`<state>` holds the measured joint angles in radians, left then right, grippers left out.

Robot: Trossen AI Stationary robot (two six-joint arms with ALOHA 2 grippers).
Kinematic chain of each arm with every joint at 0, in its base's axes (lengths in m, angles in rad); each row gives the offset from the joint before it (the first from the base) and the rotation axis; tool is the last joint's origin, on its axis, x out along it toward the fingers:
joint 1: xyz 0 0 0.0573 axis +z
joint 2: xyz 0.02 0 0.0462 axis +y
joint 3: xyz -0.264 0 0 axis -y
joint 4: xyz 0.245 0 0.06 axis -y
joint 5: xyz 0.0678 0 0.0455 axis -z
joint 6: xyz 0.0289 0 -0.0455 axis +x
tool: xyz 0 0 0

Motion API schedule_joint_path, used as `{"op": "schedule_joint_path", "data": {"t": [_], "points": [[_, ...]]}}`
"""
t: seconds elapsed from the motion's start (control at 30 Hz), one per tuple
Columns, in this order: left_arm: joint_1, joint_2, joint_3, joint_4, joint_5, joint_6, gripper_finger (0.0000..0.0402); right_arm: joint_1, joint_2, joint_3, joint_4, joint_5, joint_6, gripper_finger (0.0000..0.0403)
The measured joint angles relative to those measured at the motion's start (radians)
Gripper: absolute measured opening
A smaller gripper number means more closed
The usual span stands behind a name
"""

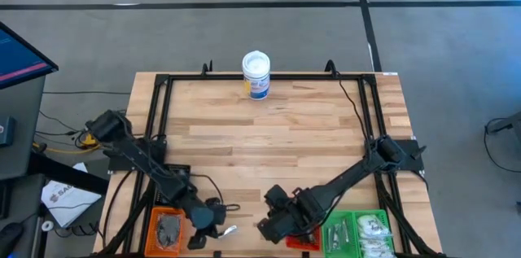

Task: Pick & Place Travel size toiletries
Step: Put the silver nail cutter into the left green bin

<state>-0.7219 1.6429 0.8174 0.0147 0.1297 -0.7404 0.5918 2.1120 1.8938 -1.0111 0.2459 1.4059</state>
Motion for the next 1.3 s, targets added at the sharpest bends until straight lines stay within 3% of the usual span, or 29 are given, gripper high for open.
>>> {"op": "schedule_joint_path", "data": {"t": [0.17,0.43,0.7,1.3], "points": [[0.000,0.032,0.019,0.000,0.021,0.007,0.0000,0.009,0.000,0.000,-0.001,0.001,0.000,0.0061],[-0.008,0.132,0.019,-0.003,0.072,0.010,0.0000,0.072,0.000,0.000,-0.018,0.093,0.095,0.0061],[0.016,0.181,0.021,0.003,0.086,0.028,0.0000,0.083,0.000,0.000,-0.021,0.096,0.111,0.0061],[0.257,0.181,0.019,0.020,0.077,0.121,0.0000,0.059,0.000,0.000,-0.029,0.097,0.052,0.0061]]}}
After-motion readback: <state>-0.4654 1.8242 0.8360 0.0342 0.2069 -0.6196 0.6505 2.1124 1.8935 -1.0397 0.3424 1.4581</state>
